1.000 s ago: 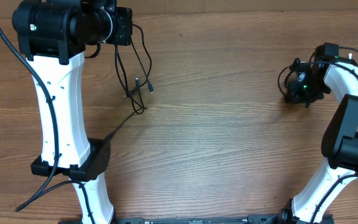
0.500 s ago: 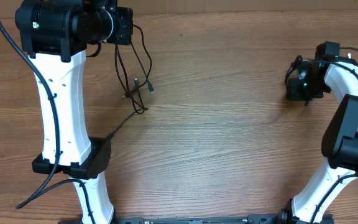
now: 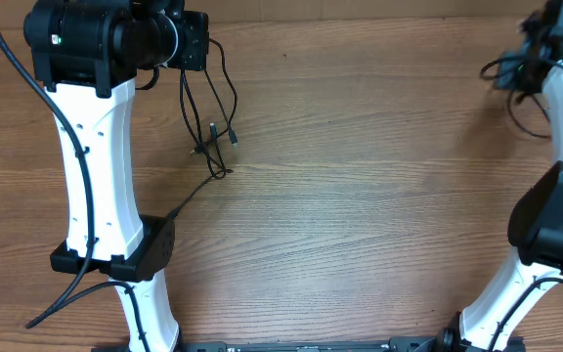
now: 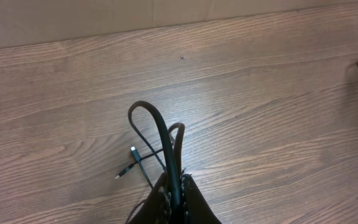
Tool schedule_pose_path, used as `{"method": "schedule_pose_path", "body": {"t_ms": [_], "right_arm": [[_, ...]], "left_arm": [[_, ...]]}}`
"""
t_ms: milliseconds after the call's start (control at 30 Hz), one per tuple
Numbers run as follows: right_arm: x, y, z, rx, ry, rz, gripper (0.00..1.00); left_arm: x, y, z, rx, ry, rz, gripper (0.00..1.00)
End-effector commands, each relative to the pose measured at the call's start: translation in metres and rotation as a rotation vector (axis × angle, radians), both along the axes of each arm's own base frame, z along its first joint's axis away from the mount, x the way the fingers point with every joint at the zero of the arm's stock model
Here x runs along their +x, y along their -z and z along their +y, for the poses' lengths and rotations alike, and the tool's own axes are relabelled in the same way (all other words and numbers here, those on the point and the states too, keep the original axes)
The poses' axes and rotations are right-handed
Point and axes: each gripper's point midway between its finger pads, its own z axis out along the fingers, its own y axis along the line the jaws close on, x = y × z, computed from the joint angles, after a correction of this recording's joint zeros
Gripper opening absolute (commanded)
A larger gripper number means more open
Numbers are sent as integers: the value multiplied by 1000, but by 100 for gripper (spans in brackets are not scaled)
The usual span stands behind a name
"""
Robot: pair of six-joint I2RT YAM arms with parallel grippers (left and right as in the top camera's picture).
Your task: Untangle cables
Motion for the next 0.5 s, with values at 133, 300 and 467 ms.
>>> {"method": "schedule_pose_path", "body": {"t_ms": [133,300,467], "right_arm": [[-35,-27,-110,-21,387,-127,4],[-68,-25,-161,49,472,-158,9],[-80,-22,-173,122,477,-177,16]], "left_arm": [[2,3,-2,6,-1,4,5],[2,3,-2,7,0,4,5],[2,3,-2,6,-1,4,6]]}}
